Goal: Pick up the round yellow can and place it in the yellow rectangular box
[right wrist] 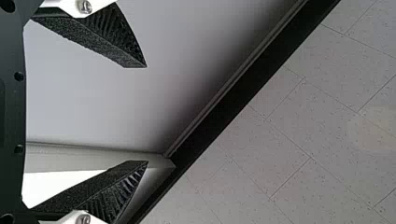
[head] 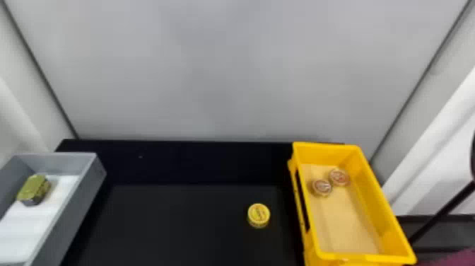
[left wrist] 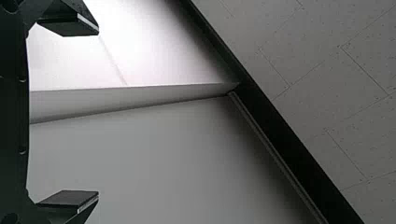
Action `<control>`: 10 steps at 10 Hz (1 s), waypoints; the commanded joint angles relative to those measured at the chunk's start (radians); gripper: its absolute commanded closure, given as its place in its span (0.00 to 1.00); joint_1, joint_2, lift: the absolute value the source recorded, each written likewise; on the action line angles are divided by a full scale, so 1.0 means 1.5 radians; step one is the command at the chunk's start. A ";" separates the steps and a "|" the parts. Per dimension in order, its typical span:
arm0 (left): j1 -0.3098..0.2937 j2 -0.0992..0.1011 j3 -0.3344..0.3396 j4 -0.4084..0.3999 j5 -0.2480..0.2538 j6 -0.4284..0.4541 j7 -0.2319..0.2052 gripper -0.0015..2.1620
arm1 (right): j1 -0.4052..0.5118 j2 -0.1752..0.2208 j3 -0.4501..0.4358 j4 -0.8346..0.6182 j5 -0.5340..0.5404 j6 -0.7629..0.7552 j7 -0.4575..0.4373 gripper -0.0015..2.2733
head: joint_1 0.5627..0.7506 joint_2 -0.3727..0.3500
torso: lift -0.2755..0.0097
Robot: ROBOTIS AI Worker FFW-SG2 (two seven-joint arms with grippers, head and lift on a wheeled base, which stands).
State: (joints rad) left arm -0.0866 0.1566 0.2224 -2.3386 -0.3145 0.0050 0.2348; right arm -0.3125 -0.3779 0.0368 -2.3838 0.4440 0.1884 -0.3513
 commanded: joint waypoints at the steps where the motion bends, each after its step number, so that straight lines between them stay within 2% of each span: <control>1: 0.000 -0.001 0.002 0.000 0.000 -0.001 0.000 0.03 | 0.000 -0.001 0.000 -0.001 0.001 0.000 0.000 0.01 | 0.70 0.44 | 0.96; 7: -0.001 -0.001 0.002 -0.003 0.001 -0.001 -0.001 0.03 | 0.000 0.001 0.000 0.000 -0.002 0.006 -0.001 0.01 | 0.70 0.44 | 0.96; 8: -0.001 -0.001 0.001 -0.003 0.001 -0.001 -0.002 0.03 | -0.002 0.002 0.000 -0.001 -0.039 0.027 0.000 0.02 | 0.70 0.44 | 0.96; 9: 0.000 -0.001 0.004 -0.004 0.001 0.000 -0.004 0.03 | -0.014 0.010 -0.001 -0.002 -0.112 0.095 0.000 0.03 | 0.70 0.44 | 0.96; 10: 0.011 -0.001 0.020 -0.011 0.001 0.001 -0.006 0.03 | -0.055 0.033 -0.002 -0.002 -0.197 0.247 0.017 0.03 | 0.70 0.44 | 0.96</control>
State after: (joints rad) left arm -0.0843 0.1550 0.2305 -2.3450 -0.3130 0.0043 0.2282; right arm -0.3355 -0.3622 0.0359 -2.3857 0.3078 0.3237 -0.3418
